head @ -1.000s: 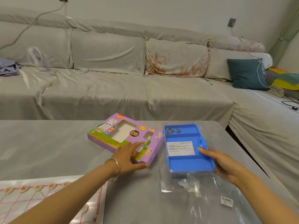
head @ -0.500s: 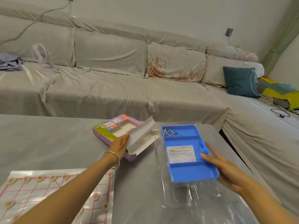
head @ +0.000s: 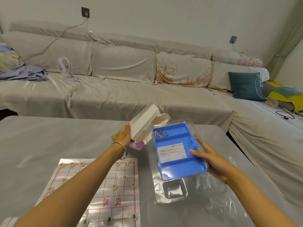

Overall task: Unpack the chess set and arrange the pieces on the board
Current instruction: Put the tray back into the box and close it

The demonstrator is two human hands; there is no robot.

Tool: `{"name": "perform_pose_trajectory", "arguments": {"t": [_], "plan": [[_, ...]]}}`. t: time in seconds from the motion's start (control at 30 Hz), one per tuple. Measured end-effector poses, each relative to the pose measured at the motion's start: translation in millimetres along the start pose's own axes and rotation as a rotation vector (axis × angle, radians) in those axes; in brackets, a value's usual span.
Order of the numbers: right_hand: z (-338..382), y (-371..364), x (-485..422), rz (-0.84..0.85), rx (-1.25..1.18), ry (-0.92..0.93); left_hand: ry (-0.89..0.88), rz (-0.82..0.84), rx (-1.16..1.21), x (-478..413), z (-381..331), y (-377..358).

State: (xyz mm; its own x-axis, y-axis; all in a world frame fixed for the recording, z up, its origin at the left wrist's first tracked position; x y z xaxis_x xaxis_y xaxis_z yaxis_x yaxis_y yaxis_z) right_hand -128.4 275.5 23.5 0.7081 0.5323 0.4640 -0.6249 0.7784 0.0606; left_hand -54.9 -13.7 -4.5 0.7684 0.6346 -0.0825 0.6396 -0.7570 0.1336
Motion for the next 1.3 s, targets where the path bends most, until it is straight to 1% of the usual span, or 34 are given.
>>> {"name": "perform_pose_trajectory", "arguments": {"t": [0.17, 0.37, 0.53, 0.8, 0.87, 0.93, 1.03, 1.2, 1.3], "plan": [[2, -17, 12, 0.041, 0.066, -0.051, 0.012, 0.004, 0.016, 19, -8, 3], [4, -28, 16, 0.074, 0.164, -0.073, 0.01, 0.034, 0.14, 31, 4, 5], [8, -28, 14, 0.043, 0.207, -0.078, -0.006, 0.092, 0.15, 36, 8, 4], [15, -36, 6, 0.012, 0.24, -0.119, -0.007, 0.107, 0.176, 38, 15, -2], [17, -35, 5, 0.034, 0.25, -0.123, 0.02, 0.085, 0.189, 36, 17, 0], [17, -36, 6, 0.099, 0.241, -0.15, 0.057, 0.072, 0.192, 34, 16, 4], [14, -39, 6, 0.187, 0.234, -0.204, 0.074, 0.122, 0.144, 28, 16, 7], [9, -41, -5, 0.209, 0.203, -0.259, 0.052, 0.187, 0.085, 27, 14, 8], [10, -34, -10, 0.2, 0.139, -0.268, 0.043, 0.2, 0.119, 27, 11, 10]]}}
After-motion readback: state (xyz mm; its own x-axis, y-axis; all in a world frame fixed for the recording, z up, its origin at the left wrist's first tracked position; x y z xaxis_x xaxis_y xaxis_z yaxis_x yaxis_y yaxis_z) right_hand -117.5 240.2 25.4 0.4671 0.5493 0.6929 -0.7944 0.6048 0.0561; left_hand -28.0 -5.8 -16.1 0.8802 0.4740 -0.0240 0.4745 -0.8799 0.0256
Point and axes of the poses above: each hand's wrist, its own x-axis away from the middle knuckle, its own y-axis out of the back of the hand, z = x × y, the point moved 5 cm from there along -x, towards the middle knuckle, and after that the axes turned 12 degrees about -y, right-handed, at the moved point
